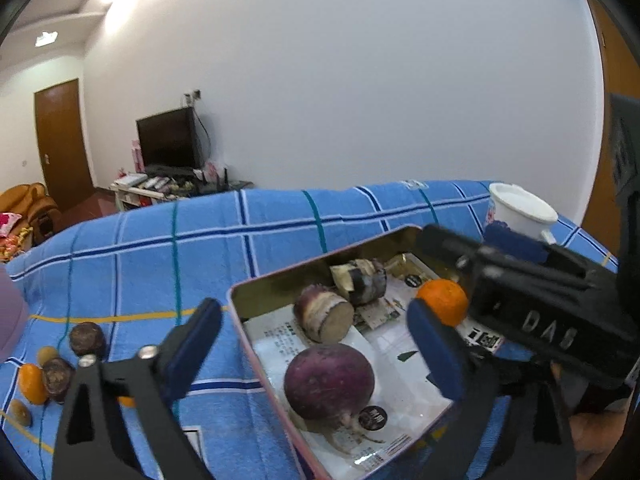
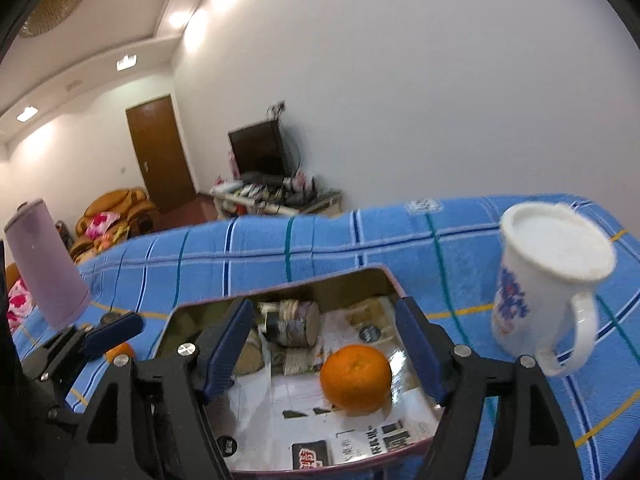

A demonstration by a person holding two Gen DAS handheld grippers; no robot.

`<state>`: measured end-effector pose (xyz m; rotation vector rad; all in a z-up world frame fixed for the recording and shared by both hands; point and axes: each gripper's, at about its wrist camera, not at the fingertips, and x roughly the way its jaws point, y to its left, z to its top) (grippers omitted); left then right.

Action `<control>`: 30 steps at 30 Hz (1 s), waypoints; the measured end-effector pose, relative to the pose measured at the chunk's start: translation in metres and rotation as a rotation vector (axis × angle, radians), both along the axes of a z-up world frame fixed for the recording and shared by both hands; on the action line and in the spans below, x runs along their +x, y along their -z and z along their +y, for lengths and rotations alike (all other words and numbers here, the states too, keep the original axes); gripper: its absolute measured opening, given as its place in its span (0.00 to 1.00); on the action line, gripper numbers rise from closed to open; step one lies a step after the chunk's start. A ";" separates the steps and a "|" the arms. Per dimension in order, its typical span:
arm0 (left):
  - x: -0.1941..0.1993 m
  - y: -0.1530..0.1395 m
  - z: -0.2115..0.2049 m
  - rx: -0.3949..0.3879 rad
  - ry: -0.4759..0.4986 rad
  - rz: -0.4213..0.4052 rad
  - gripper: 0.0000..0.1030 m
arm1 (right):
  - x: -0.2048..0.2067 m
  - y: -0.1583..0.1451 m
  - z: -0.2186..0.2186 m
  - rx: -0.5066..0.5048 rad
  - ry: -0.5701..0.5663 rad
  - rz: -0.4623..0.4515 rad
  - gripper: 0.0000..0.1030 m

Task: Organize fruits
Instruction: 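Withdraw both tools from the tin box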

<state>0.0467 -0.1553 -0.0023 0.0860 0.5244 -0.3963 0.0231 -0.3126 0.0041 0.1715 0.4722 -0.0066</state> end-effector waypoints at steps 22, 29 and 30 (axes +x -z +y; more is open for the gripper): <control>-0.024 -0.004 0.042 -0.008 -0.103 -0.057 1.00 | -0.056 -0.014 0.010 -0.099 0.161 -0.159 0.85; -0.038 -0.006 0.054 -0.003 -0.101 -0.064 1.00 | -0.081 -0.014 0.022 -0.133 0.157 -0.154 0.85; -0.040 -0.006 0.056 -0.001 -0.102 -0.067 1.00 | -0.084 -0.014 0.023 -0.135 0.157 -0.154 0.85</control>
